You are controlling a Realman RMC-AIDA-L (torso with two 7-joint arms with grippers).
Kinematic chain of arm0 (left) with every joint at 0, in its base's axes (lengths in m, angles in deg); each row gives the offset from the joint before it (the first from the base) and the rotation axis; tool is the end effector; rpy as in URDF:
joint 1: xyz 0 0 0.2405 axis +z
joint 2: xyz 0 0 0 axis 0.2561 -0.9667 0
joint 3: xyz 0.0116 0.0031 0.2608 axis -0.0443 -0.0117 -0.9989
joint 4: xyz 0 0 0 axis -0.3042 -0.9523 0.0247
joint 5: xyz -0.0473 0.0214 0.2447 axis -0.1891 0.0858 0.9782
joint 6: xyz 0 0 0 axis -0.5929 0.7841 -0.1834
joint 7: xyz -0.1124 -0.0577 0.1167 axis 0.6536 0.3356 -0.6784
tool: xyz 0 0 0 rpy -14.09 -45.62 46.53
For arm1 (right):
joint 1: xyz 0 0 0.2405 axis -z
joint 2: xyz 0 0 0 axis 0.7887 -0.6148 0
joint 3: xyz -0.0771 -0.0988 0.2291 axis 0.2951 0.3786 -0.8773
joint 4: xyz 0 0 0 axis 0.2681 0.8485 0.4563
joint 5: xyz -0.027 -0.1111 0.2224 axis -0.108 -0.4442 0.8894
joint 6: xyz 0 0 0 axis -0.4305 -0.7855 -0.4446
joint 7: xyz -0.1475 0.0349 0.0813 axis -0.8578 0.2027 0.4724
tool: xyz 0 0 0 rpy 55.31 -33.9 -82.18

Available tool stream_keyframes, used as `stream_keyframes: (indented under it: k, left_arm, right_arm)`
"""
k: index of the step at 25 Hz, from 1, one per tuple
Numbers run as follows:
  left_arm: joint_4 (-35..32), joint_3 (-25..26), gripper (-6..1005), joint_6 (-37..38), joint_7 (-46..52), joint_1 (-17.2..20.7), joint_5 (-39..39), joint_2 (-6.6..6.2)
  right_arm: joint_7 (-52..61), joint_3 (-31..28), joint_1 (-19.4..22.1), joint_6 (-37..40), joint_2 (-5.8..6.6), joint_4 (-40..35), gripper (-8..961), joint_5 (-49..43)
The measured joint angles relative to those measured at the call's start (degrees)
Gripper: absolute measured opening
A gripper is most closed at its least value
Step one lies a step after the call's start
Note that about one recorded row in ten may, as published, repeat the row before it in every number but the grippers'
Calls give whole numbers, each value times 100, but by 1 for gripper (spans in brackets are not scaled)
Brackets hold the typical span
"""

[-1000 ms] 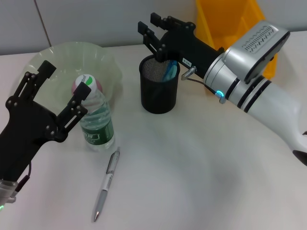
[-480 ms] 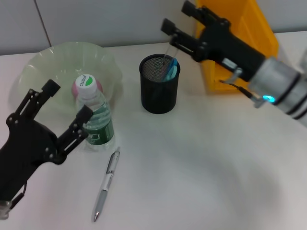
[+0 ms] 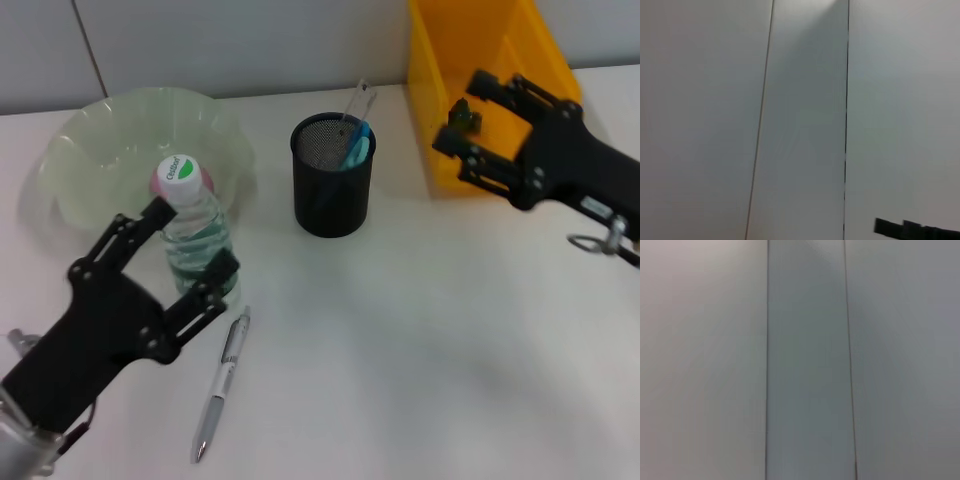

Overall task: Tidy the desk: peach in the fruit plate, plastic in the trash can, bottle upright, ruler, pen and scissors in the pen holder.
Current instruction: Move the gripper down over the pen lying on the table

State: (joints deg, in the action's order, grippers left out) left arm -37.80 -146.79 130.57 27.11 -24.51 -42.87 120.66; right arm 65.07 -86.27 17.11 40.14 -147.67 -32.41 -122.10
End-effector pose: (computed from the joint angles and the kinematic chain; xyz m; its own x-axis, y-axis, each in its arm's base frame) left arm -0.2677 0.2659 -0.0799 0.4859 -0.1320 0.8640 0.4915 -0.7761 -0.3950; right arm 0.2809 0.3511 0.0026 0.5903 0.1264 -0.7972 -0.3969 -0.8146 -0.4230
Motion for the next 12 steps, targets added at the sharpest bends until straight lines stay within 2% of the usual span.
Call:
stream_keyframes:
  k: [4, 7, 10, 12]
  left_arm:
    - [-525, -77, 813, -575, 29, 121, 39, 21]
    - [-1306, -82, 812, -1190, 37, 429, 213, -14]
    - [-2498, -44, 812, -2228, 93, 933, 606, -64]
    - [-3462, -24, 813, -2883, 91, 1427, 995, -30]
  right_arm:
    - [-96, 169, 280, 10, -5, -23, 762, 2]
    - [-99, 209, 377, -44, -5, -57, 762, 6]
    - [-102, 217, 405, -120, -3, -67, 762, -8]
    - [-103, 220, 407, -146, -2, -49, 762, -15]
